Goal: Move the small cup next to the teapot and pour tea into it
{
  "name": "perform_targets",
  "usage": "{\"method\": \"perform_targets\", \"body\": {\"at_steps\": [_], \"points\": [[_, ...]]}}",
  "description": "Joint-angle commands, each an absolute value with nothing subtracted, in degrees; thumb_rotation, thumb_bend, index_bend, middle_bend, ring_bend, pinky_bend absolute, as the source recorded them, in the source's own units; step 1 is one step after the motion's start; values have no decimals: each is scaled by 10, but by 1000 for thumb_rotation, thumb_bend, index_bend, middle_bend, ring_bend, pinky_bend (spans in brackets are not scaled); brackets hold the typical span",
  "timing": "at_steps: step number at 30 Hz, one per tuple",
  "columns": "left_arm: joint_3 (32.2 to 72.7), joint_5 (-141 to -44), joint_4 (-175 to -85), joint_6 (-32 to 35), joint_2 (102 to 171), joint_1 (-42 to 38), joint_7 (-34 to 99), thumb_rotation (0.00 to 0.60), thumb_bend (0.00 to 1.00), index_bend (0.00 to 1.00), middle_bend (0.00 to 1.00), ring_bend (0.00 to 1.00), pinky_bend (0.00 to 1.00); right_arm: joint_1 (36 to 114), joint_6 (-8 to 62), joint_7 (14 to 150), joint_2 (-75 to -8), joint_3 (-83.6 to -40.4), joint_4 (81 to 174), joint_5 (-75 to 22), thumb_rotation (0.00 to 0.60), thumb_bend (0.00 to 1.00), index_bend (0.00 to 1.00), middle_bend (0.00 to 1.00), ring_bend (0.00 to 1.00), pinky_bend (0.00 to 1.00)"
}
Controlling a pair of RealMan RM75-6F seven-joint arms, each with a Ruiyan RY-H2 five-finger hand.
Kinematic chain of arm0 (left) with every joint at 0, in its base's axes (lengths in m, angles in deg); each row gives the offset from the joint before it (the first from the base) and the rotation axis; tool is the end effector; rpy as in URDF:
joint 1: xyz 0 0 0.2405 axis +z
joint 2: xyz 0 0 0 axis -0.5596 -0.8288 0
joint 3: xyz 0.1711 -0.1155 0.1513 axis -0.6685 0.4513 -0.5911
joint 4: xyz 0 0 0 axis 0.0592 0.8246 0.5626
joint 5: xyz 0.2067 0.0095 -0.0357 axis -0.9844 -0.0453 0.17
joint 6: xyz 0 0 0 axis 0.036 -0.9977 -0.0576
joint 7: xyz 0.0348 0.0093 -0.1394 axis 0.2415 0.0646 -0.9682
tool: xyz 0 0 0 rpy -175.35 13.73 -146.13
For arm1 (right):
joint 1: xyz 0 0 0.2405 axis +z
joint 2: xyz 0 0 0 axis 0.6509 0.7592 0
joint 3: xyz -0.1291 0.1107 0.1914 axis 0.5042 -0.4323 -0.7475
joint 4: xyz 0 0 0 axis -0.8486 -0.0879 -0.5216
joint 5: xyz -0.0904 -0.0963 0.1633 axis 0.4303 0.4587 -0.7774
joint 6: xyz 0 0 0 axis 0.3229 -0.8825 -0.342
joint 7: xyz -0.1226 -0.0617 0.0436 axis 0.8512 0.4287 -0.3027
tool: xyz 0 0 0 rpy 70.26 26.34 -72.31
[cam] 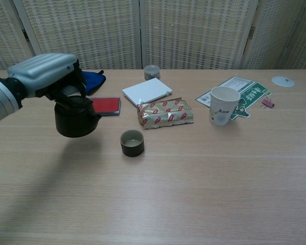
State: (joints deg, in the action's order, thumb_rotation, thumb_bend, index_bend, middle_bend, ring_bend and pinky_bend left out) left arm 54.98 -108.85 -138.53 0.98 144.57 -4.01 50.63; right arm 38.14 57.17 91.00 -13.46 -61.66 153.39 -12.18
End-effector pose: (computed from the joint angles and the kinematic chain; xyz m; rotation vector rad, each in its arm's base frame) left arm -0.1470 0.3363 0.0015 -1.7961 -0.7026 -1.0761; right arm -0.3146 -0.1591 0.2417 1.0933 -0.7156 0.7754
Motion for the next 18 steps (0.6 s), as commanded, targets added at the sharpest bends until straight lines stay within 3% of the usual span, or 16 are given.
{"method": "perform_targets", "body": {"at_steps": [1, 18], "points": [[549, -1094, -1378, 9, 1455, -47, 514, 518, 341, 1000, 1000, 1000, 556, 381, 572, 910, -134, -616, 1534, -122, 600, 202, 200, 217, 153, 265], [553, -1110, -1332, 12, 1503, -83, 558, 512, 341, 1000, 1000, 1000, 556, 381, 569, 911, -135, -616, 1533, -124, 600, 202, 200, 217, 152, 265]]}}
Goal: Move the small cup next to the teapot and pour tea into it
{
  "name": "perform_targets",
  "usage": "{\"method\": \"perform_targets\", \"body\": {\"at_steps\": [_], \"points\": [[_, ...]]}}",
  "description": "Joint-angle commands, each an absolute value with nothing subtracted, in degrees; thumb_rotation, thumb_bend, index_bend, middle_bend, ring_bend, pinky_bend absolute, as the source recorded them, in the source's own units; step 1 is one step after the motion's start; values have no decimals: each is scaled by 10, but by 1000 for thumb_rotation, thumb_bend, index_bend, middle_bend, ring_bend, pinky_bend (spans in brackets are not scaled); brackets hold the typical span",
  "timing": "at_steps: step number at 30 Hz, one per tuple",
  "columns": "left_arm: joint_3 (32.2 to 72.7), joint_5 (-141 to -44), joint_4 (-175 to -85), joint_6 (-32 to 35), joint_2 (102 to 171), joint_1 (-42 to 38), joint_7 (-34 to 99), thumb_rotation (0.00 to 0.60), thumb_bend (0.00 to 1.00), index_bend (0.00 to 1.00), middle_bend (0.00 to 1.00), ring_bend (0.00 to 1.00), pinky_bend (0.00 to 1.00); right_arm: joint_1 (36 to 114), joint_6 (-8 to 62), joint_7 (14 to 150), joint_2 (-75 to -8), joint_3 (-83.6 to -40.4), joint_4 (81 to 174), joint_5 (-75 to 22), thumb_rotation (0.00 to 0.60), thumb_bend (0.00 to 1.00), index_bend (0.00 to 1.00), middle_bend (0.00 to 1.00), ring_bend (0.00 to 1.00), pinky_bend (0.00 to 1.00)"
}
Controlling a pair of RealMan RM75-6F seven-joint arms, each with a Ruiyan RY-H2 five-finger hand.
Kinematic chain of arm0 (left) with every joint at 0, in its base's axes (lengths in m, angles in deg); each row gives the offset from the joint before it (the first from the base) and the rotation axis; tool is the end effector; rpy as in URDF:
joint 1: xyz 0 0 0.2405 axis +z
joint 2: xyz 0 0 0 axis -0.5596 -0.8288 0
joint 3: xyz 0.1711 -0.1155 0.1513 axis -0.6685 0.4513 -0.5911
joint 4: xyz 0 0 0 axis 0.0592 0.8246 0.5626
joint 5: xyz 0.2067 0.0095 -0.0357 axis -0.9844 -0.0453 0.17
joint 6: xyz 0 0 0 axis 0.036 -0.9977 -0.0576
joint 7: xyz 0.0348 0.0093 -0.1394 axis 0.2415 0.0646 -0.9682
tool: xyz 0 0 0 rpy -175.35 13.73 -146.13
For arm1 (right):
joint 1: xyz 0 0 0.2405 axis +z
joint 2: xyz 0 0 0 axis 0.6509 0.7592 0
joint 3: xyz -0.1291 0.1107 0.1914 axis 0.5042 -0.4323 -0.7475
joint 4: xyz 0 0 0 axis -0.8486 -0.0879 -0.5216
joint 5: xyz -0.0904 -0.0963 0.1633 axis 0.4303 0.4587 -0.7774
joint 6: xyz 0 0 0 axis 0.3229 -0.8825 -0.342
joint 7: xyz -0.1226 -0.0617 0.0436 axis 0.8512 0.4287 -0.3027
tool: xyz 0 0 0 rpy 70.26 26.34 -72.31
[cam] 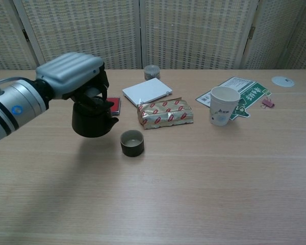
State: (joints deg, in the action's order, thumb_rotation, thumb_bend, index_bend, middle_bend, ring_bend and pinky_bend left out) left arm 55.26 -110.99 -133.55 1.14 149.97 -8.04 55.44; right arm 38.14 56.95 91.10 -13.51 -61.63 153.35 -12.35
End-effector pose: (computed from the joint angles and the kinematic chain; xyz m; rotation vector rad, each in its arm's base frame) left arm -0.1185 0.3428 -0.0233 -1.8557 -0.5470 -1.0787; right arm -0.3154 -0.1590 0.2411 1.0937 -0.7193 0.7703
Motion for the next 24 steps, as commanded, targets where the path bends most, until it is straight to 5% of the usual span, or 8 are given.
{"method": "perform_targets", "body": {"at_steps": [1, 12, 24], "points": [[552, -1111, -1331, 11, 1504, -84, 560, 515, 341, 1000, 1000, 1000, 556, 381, 569, 910, -135, -616, 1533, -124, 600, 202, 200, 217, 152, 265], [546, -1115, -1321, 6, 1514, -89, 583, 597, 348, 1000, 1000, 1000, 556, 380, 568, 902, -136, -617, 1526, -127, 600, 202, 200, 217, 152, 265], [540, -1136, -1303, -7, 1532, -98, 601, 596, 349, 1000, 1000, 1000, 556, 380, 566, 898, -137, -618, 1521, -129, 600, 202, 200, 217, 152, 265]]}}
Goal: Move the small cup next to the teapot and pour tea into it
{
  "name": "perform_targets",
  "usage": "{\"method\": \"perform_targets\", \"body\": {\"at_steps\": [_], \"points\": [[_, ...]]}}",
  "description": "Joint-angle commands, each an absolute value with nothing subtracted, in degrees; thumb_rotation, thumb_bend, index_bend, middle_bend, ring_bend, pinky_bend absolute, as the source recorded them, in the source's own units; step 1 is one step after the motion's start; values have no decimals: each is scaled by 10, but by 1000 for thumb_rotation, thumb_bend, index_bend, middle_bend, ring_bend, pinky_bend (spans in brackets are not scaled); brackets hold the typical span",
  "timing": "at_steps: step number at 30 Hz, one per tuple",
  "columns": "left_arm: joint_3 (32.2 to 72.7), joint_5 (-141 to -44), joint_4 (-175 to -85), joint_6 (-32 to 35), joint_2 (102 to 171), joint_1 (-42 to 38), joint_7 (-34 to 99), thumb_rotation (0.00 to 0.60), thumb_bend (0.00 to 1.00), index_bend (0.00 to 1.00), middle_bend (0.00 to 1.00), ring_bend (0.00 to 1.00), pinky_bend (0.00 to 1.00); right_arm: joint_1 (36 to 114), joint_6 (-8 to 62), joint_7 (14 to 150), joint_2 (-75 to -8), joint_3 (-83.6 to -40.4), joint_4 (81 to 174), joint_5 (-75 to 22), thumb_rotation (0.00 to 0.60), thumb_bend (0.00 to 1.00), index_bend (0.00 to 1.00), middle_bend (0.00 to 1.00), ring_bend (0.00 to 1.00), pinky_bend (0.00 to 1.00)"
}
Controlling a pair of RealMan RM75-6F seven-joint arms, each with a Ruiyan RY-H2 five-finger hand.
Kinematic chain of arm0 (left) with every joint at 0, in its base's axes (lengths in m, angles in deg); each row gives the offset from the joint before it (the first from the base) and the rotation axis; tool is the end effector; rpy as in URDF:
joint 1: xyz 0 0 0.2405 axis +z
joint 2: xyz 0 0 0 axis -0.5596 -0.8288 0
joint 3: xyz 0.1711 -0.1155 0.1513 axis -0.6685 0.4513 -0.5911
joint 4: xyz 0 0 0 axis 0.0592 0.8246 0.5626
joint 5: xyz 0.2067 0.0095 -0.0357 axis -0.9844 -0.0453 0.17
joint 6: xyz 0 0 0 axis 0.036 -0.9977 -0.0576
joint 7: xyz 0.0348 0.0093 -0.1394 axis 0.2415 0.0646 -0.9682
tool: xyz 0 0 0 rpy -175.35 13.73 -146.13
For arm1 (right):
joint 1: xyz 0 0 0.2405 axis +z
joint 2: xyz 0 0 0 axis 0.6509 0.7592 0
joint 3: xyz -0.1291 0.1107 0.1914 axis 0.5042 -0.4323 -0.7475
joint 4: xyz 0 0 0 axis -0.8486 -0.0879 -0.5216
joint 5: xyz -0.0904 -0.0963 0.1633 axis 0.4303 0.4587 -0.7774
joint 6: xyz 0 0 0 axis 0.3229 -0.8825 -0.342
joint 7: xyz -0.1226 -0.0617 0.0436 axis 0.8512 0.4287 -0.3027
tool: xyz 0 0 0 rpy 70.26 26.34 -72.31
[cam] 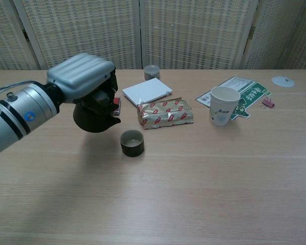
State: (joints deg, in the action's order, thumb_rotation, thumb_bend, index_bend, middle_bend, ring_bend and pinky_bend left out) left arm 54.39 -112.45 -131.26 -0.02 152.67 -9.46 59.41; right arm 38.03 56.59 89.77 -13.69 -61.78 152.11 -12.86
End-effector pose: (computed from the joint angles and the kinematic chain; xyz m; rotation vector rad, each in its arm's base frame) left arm -0.1075 0.3396 -0.0360 -1.8794 -0.4371 -1.0630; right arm -0.3206 -0.1586 0.2427 1.0844 -0.7261 0.7696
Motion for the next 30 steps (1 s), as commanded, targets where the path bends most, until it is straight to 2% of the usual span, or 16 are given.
{"method": "perform_targets", "body": {"at_steps": [1, 30], "points": [[539, -1139, -1299, -10, 1534, -98, 602, 596, 349, 1000, 1000, 1000, 556, 380, 566, 898, -137, -618, 1521, -129, 600, 202, 200, 217, 152, 265], [521, -1185, -1243, -29, 1575, -110, 639, 583, 349, 1000, 1000, 1000, 563, 376, 570, 894, -134, -619, 1519, -131, 600, 202, 200, 217, 152, 265]]}}
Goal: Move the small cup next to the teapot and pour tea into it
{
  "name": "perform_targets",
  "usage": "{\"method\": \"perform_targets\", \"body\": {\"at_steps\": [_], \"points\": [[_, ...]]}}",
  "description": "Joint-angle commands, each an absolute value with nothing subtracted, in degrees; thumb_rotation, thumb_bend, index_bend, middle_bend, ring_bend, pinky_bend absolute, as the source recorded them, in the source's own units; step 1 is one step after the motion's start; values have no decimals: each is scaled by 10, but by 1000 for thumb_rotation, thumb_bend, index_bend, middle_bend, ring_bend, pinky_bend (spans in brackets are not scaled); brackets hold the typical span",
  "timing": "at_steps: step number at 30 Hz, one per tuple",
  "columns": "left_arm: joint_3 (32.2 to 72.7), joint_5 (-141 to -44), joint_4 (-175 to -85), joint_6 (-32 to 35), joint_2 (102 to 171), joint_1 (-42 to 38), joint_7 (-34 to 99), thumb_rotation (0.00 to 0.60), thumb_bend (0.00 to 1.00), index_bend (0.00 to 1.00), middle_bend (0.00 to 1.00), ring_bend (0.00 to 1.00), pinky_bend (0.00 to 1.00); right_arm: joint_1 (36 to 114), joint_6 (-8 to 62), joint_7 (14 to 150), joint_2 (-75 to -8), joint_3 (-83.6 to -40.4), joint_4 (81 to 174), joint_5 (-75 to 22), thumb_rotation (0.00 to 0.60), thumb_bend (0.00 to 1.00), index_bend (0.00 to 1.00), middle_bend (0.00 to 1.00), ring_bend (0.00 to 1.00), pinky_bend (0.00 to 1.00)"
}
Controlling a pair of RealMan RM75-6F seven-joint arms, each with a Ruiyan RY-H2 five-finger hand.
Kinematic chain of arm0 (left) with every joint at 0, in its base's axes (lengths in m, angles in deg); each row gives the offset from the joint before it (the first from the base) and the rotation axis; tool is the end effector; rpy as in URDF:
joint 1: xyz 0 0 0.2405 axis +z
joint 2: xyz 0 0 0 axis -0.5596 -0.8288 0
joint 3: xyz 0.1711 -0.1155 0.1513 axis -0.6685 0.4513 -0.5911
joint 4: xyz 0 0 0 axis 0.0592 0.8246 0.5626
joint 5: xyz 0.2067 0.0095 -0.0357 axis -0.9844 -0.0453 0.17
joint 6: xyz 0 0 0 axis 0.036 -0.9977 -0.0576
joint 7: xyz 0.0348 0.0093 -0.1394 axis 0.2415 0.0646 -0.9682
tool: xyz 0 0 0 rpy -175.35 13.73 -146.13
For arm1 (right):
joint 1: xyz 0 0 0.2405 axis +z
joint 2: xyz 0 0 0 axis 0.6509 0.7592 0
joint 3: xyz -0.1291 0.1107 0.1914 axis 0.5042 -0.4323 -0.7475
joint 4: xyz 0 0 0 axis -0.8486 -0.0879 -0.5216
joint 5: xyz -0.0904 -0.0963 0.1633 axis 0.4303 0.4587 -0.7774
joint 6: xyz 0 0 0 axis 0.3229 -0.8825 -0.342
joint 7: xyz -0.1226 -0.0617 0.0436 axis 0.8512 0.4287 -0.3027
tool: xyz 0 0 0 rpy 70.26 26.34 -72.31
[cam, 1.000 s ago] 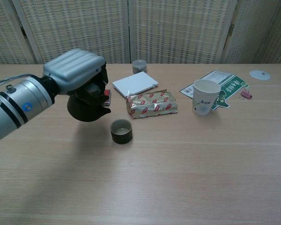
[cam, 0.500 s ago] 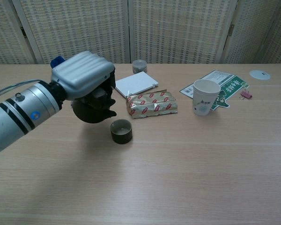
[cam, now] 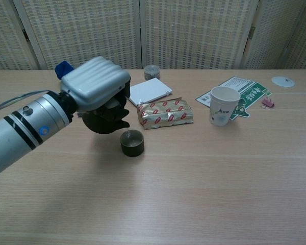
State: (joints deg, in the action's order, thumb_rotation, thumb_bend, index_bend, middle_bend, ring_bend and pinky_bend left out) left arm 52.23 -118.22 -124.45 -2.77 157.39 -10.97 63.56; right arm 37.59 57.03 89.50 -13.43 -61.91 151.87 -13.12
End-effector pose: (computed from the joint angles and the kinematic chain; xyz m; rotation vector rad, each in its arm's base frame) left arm -0.0977 0.3323 -0.0566 -1.9110 -0.2095 -1.0476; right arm -0.3223 -0.1561 0.2461 1.0731 -0.7195 0.7639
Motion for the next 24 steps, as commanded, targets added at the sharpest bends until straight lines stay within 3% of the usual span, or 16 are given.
{"method": "perform_targets", "body": {"at_steps": [1, 24], "points": [[520, -1186, -1243, -29, 1576, -110, 641, 581, 349, 1000, 1000, 1000, 563, 376, 570, 894, -134, -619, 1518, -131, 600, 202, 200, 217, 152, 265], [514, -1210, -1224, -38, 1579, -114, 657, 600, 349, 1000, 1000, 1000, 563, 375, 572, 894, -133, -620, 1519, -132, 600, 202, 200, 217, 152, 265]]}}
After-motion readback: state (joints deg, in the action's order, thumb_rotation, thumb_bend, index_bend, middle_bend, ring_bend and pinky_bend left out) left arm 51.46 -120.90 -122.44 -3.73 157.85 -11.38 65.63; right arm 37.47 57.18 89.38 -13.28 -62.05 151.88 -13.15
